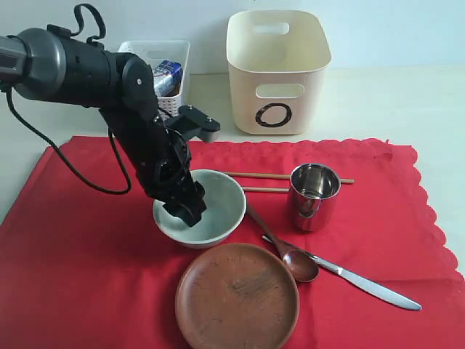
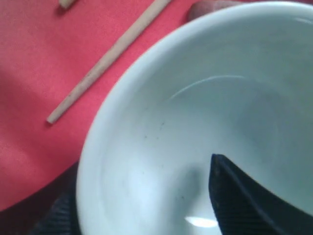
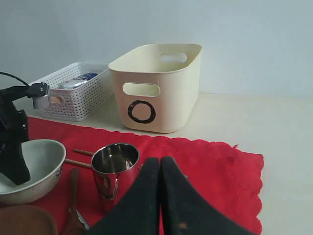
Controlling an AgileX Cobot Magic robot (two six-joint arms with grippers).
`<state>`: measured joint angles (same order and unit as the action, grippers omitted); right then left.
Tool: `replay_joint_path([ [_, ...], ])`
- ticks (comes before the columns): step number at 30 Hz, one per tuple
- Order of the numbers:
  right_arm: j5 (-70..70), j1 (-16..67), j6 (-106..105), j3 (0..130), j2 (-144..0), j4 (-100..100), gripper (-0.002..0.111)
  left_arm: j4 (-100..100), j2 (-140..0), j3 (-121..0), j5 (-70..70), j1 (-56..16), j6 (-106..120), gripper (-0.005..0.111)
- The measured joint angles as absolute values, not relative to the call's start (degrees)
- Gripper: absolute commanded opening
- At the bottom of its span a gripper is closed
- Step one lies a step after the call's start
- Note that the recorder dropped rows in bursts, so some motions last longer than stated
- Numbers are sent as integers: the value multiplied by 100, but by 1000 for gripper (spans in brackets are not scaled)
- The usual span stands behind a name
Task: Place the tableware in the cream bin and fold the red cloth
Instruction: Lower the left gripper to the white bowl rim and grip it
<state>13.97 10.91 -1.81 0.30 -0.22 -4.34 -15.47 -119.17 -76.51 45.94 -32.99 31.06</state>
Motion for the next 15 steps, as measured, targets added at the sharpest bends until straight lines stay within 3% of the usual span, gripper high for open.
replay_joint_path([
  [4, 1397, 1091, -181, 30, -22, -434, 0, -1547, -11917, -7651, 4594, -3299, 3055, 50],
  [11, 1397, 1091, -181, 30, -22, -434, 0, -1591, -11917, -7651, 4581, -3299, 2969, 0],
  [15, 1397, 1091, -181, 30, -22, -434, 0, -1754, -11836, -7708, 4634, -3310, 2930, 0],
])
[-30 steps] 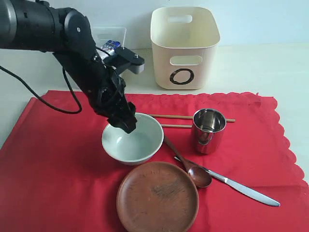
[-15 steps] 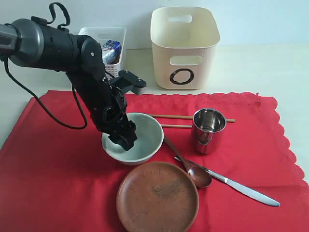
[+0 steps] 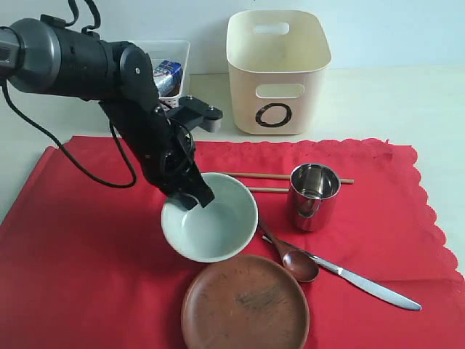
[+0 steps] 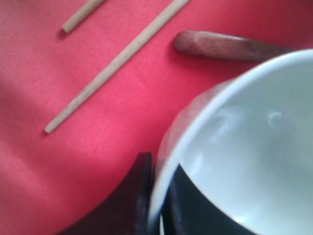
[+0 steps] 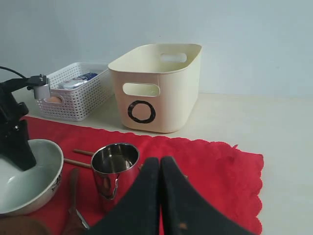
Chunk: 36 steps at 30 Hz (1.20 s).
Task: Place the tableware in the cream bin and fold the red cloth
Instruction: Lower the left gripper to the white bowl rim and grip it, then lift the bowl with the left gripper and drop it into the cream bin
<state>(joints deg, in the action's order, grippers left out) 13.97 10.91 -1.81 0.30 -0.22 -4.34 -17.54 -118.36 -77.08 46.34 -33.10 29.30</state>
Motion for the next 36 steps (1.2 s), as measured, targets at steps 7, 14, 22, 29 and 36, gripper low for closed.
replay_joint_path([
  [7, 1397, 1091, -181, 30, -22, -434, 0, -1495, -11768, -7823, 4999, -3310, 2947, 0],
  [14, 1397, 1091, -181, 30, -22, -434, 0, -1268, -11336, -8284, 5392, -3313, 2958, 0],
  [22, 1397, 1091, -181, 30, -22, -434, 0, -2097, -10775, -8827, 3251, -3313, 2970, 0],
  [29, 1397, 1091, -181, 30, -22, -434, 0, -2955, -11319, -8839, 231, -3313, 2970, 0],
  [36, 1397, 1091, -181, 30, -22, -434, 0, -2995, -11981, -8839, -1063, -3313, 2040, 15],
])
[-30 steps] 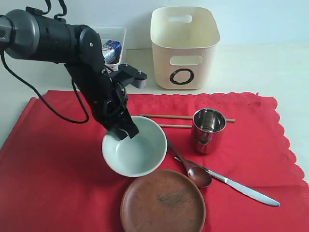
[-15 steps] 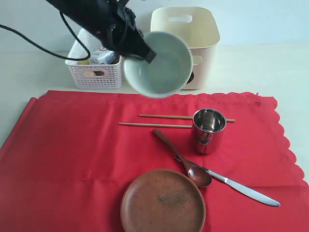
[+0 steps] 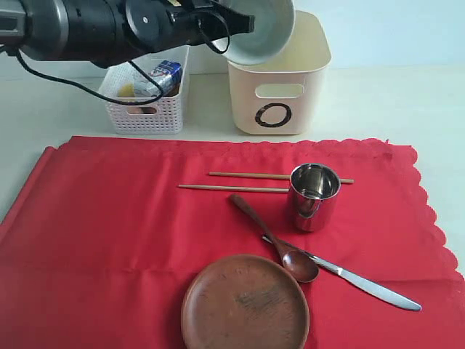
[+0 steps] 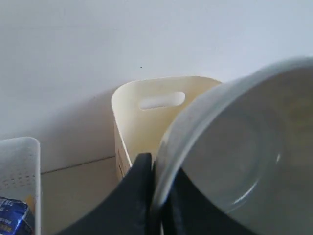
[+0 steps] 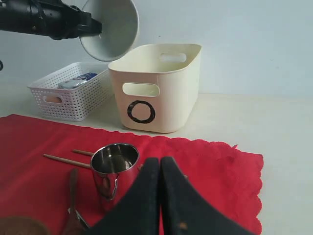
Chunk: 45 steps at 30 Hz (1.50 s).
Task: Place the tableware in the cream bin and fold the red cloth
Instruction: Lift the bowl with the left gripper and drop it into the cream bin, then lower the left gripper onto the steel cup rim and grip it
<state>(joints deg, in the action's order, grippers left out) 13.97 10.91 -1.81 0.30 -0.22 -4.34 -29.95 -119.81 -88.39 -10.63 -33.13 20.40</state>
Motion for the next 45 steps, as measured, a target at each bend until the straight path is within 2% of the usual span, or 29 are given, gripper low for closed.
replay_joint_path([
  [1, 1397, 1091, -181, 30, -22, -434, 0, -2995, -12036, -8839, -1180, -3313, 1892, 29],
  [2, 1397, 1091, -181, 30, -22, -434, 0, -2995, -12152, -8912, -1292, -3313, 1666, 37],
  [3, 1397, 1091, -181, 30, -22, -434, 0, -2995, -12220, -8977, -1315, -3313, 1552, 49],
  [5, 1397, 1091, -181, 30, -22, -434, 0, -2995, -12424, -9220, -1314, -3323, 1192, 61],
  [8, 1397, 1091, -181, 30, -22, -434, 0, -2942, -12659, -9635, -977, -3370, 935, 72],
  [10, 1397, 1091, -181, 30, -22, -434, 0, -2894, -12674, -9706, -753, -3383, 922, 75],
  [24, 1397, 1091, -181, 30, -22, -434, 0, -2181, -11910, -9719, 1567, -3393, 928, 74],
  [35, 1397, 1091, -181, 30, -22, -434, 0, -2159, -11677, -9719, 3910, -3421, 1364, 74],
  [45, 1397, 1091, -181, 30, -22, -434, 0, -2516, -11958, -9719, 4661, -3865, 1604, 74],
])
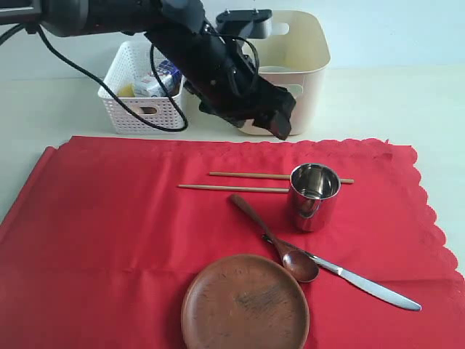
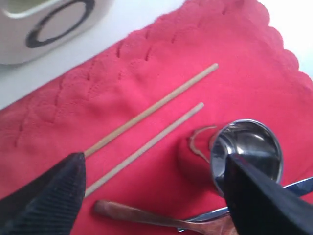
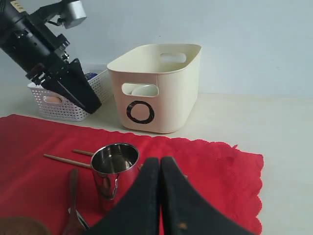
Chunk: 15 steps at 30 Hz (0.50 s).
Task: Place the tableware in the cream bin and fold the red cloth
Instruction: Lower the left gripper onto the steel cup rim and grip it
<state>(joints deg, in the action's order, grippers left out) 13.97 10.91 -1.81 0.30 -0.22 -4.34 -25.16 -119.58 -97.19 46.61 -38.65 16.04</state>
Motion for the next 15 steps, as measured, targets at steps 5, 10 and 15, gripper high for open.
replay_joint_path([
  [5, 1397, 1091, -181, 30, -22, -434, 0, -2554, -12115, -9719, 4661, -4164, 1615, 74],
  [10, 1397, 1091, -181, 30, -22, -434, 0, -2565, -12364, -9719, 4616, -4337, 1717, 74],
  [15, 1397, 1091, -181, 30, -22, -434, 0, -2575, -12598, -9719, 4412, -4447, 1764, 74],
])
